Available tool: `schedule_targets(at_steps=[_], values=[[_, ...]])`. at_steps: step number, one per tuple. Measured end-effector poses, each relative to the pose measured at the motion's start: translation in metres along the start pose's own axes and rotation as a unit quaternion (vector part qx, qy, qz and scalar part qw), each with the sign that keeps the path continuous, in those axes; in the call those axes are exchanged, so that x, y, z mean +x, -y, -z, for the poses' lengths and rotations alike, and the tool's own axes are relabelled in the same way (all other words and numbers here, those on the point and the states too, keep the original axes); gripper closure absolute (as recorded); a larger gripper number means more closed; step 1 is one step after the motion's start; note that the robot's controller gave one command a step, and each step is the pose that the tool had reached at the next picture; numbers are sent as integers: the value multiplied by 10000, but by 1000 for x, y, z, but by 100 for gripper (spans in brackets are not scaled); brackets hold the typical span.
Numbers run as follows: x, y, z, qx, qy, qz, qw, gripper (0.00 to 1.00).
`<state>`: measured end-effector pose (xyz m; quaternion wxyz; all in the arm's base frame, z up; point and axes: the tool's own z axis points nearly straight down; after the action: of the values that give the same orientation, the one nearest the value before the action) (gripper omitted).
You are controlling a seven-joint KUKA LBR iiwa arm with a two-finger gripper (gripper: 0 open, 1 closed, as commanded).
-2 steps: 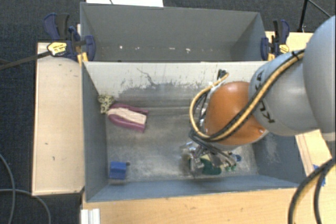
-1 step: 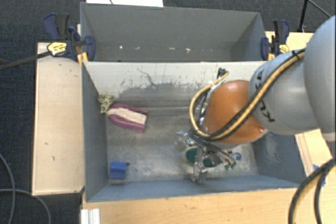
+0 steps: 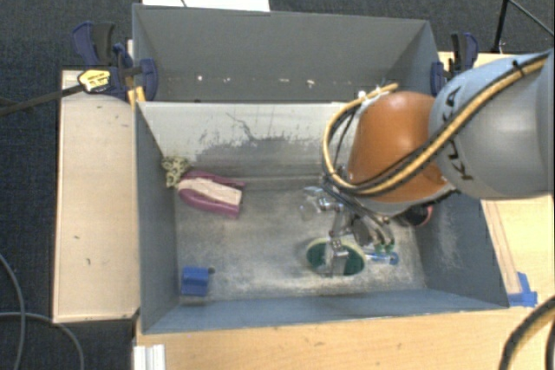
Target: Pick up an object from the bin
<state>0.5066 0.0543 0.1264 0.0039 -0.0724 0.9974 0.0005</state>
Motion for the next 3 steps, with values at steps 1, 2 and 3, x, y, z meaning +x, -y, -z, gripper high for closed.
schedule_targets(at_steps=[1, 2, 3], values=[[27, -1, 18, -8, -33, 2391, 9710, 0], [23, -2, -8, -14, -48, 3190, 9477, 0], [-15, 2, -35, -11, -20, 2377, 9713, 0]])
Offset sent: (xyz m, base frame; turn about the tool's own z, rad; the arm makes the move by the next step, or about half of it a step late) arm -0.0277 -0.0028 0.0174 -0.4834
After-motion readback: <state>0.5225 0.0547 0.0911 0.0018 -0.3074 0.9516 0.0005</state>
